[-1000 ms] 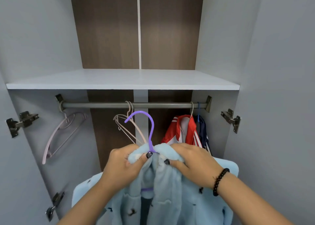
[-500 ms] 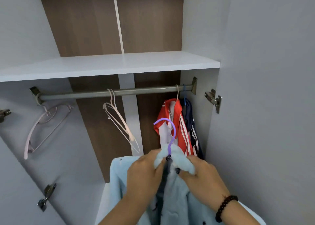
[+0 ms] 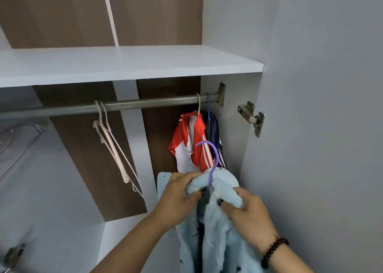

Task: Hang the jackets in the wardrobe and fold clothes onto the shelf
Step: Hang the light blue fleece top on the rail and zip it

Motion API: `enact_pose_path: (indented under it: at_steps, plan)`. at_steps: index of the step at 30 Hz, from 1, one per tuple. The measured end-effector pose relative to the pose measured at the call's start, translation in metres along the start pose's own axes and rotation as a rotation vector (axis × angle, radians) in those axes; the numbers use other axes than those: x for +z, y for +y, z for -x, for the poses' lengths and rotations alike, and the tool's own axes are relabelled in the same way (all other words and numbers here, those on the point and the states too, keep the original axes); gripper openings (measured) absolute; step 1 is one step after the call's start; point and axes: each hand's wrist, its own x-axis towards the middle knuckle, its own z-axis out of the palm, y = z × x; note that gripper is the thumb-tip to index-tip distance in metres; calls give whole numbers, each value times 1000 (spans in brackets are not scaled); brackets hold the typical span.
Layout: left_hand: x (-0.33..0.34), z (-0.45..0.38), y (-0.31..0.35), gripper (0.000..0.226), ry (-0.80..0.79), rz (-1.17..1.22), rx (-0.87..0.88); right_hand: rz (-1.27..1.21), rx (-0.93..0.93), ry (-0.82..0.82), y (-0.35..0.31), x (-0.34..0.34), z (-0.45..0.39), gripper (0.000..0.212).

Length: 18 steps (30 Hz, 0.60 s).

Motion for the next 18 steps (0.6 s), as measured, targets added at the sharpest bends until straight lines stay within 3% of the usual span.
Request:
enact_pose_path:
  at_steps: [3,7,11,18]
  plan:
    - [-9,-18,-9,43,108,81,23,-68,2,36,-11,12,-21,11]
    - [-29,-43,-24,33,329,240,-160,-142,-18,56,-38,29,-49,9]
    - [-59,-69,-38,12,309,276,-196,-168,-26,58,-69,43,-84,6]
    - [-107,-110,-65,16,315,401,-246,-185,32,35,-109,70,-154,14]
